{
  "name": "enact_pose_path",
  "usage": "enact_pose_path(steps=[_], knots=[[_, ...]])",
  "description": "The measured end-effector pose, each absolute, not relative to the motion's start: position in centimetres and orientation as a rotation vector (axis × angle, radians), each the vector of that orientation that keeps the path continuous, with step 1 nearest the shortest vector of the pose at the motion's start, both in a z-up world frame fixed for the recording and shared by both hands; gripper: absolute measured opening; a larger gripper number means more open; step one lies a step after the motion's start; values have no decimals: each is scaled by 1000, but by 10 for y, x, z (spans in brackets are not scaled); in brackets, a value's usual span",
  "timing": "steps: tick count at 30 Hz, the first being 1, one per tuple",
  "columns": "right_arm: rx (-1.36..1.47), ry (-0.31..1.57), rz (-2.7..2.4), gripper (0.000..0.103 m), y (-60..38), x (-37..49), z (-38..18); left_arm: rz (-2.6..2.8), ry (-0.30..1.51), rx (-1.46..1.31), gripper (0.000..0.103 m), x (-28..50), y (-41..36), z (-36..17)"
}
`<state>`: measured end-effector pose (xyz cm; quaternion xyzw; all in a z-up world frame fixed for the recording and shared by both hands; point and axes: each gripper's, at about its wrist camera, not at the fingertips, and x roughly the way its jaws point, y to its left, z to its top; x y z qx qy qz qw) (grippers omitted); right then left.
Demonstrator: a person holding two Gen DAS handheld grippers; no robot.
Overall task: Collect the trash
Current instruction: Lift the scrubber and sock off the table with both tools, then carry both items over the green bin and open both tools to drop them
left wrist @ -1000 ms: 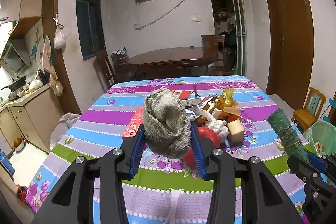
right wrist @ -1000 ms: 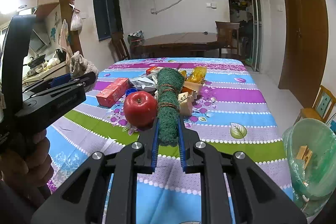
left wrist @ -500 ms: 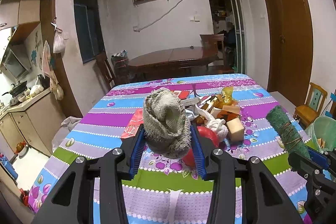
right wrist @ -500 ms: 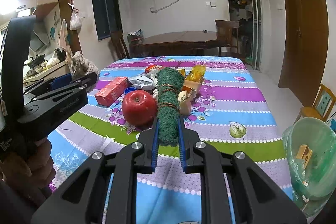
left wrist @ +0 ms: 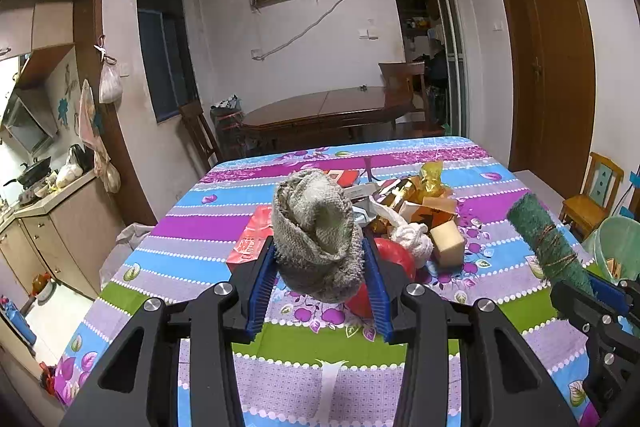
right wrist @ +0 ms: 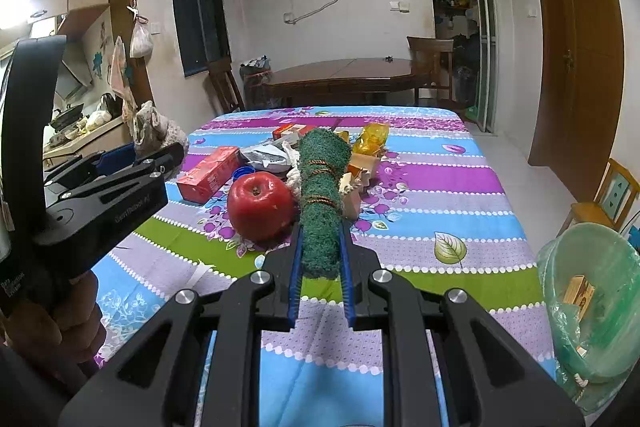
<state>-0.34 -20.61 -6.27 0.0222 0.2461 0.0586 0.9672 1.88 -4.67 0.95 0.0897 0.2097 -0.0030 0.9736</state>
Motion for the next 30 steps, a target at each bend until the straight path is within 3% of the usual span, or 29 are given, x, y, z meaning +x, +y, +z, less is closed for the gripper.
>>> enact_pose_path(steps=[12,30], knots=[[94,435,-5,15,-257,-20,-51,-150,428,210,44,32,-89,10],[227,391,-476,15,-439,-108,-42,-704,509,347,44,41,-318,-21]])
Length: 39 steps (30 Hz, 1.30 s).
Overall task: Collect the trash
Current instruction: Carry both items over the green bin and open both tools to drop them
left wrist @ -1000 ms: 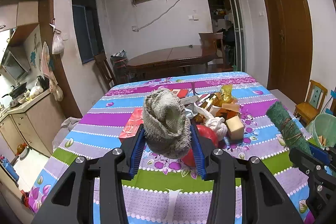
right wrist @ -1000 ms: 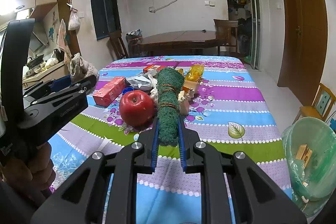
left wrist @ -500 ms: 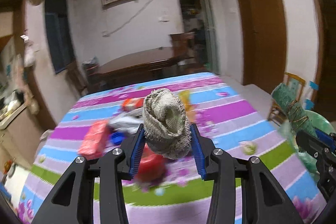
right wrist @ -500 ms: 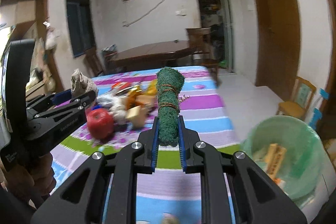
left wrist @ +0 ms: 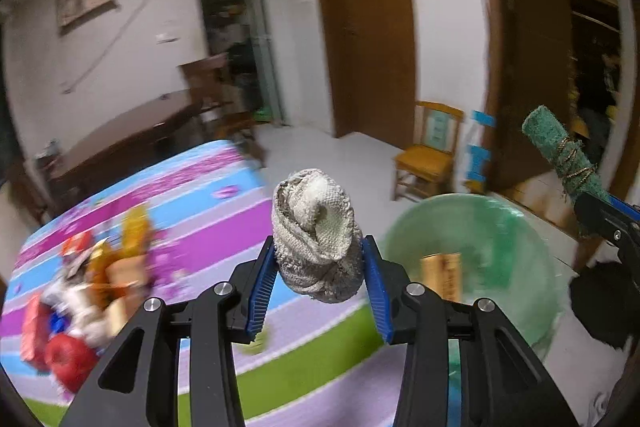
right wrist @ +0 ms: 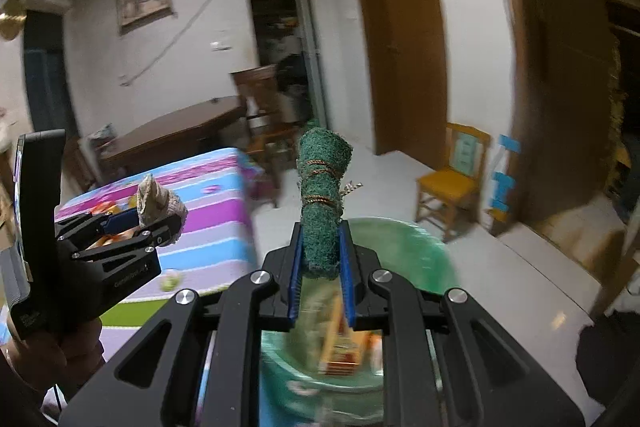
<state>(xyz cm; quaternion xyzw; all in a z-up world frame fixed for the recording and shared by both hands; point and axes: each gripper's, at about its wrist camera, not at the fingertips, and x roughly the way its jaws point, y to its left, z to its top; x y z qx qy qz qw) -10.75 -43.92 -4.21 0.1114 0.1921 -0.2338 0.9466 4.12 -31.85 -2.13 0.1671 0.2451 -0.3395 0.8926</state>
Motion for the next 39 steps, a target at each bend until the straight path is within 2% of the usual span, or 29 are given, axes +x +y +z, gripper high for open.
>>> enact_pose_path(steps=[10,21,24,25,26,27,39], knots=[[269,443,-570,15,-479,-123,-62,-889,559,400,44,33,-408,-46],[290,474,-550,16,-485,-119,-71,-990,603,406,44,33,-419,-62],[307,494,-521,20,-489,-111,-72,-1015,619,401,53,37,-419,-61],[308,520,-507,35,-490,-106,-75,-1008,625,395,69,39,-418,-60],[313,517,-515,49,-491,-104,-76,-993,621,379,77,42,-415,-59],[317,511,-520,54,-491,-105,-76,-993,618,369,82,43,-413,-58],[332,484,-506,54,-487,-103,-78,-957,563,365,82,40,-388,-46]])
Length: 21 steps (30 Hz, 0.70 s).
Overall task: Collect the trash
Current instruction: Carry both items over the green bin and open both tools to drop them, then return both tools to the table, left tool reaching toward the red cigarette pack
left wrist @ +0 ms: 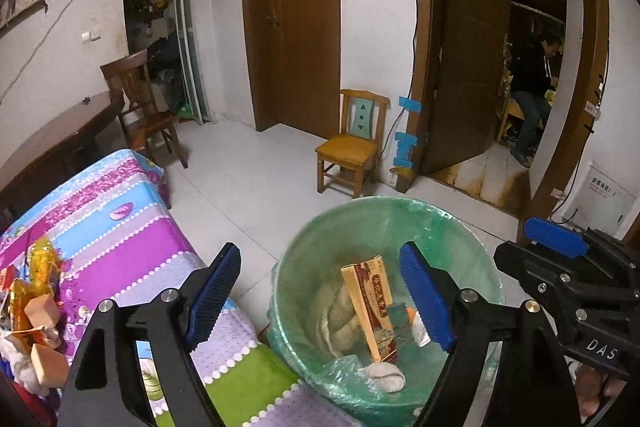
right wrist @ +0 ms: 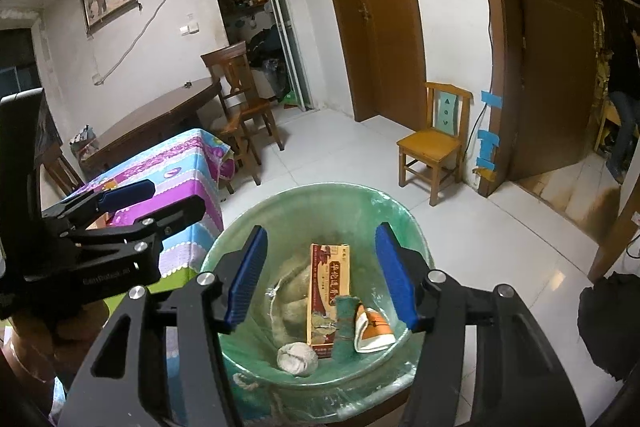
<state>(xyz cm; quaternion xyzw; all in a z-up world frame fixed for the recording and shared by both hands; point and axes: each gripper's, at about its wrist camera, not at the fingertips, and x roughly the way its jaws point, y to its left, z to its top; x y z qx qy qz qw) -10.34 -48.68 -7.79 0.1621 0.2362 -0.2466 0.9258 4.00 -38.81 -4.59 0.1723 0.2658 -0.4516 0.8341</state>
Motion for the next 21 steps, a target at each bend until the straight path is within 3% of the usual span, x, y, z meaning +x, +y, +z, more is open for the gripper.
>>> enact_pose_path(steps=[12,18,21], knots=[[294,497,-381,46,-452,-68,-76,-865,577,341,81,49,-332,-46],[279,514,-238,43,-425,-34,-78,-739,586,321,64,65,-266,-41],[252,524,-171,35,-408,-15,-75,-684,627,263,54,83,-227,-34]])
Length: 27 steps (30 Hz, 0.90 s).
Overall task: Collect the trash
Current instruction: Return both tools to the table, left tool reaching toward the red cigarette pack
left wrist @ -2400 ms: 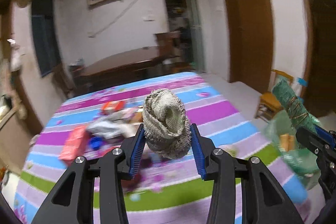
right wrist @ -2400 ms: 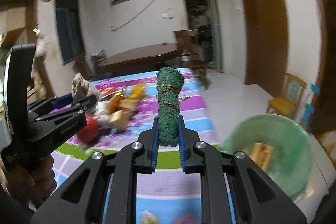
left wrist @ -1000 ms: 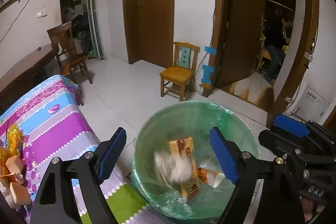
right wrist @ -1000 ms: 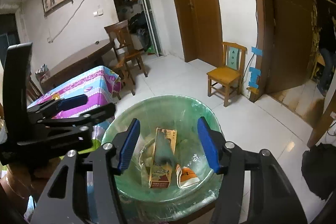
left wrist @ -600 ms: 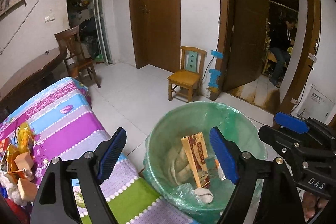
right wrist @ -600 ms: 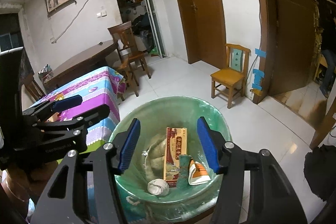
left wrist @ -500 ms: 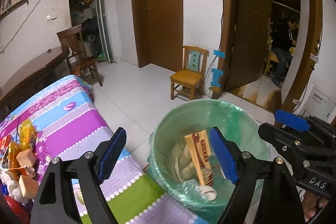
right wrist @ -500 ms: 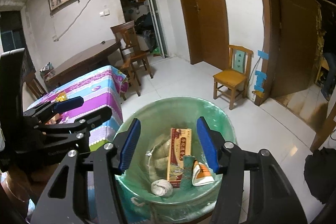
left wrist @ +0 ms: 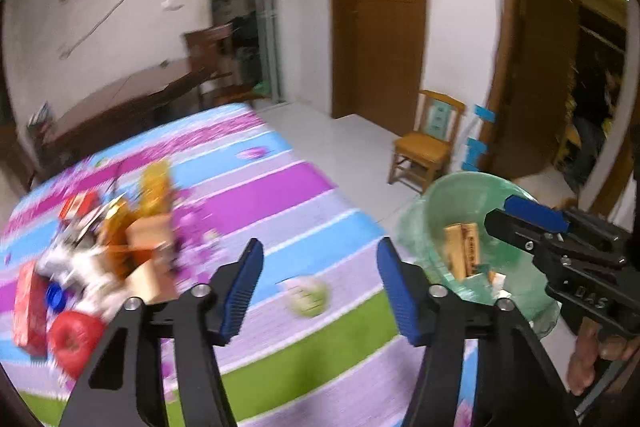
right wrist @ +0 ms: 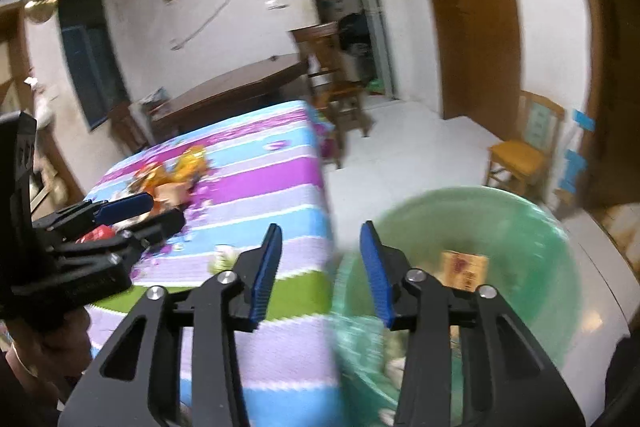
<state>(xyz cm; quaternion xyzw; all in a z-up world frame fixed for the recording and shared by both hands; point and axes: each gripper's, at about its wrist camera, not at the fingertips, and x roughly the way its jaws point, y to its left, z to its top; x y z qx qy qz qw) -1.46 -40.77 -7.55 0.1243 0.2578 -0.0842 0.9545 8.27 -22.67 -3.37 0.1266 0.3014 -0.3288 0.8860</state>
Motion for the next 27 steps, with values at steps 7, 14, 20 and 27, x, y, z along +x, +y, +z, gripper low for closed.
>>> enact_pose_path(steps=[7,14,20,27], knots=[[76,537,101,28,-336,52,-63,-459,675,152,55,174,-112,17],[-8,543,273,50,-290,114,-52,-473,718,144,98,324,-29,45],[42,559,301,70,-292,124,-63,-457,916,213,98,426,-32,-18],[56,605,271,76,-298,140,-81,-420,1044,230,98,462,-45,-66]])
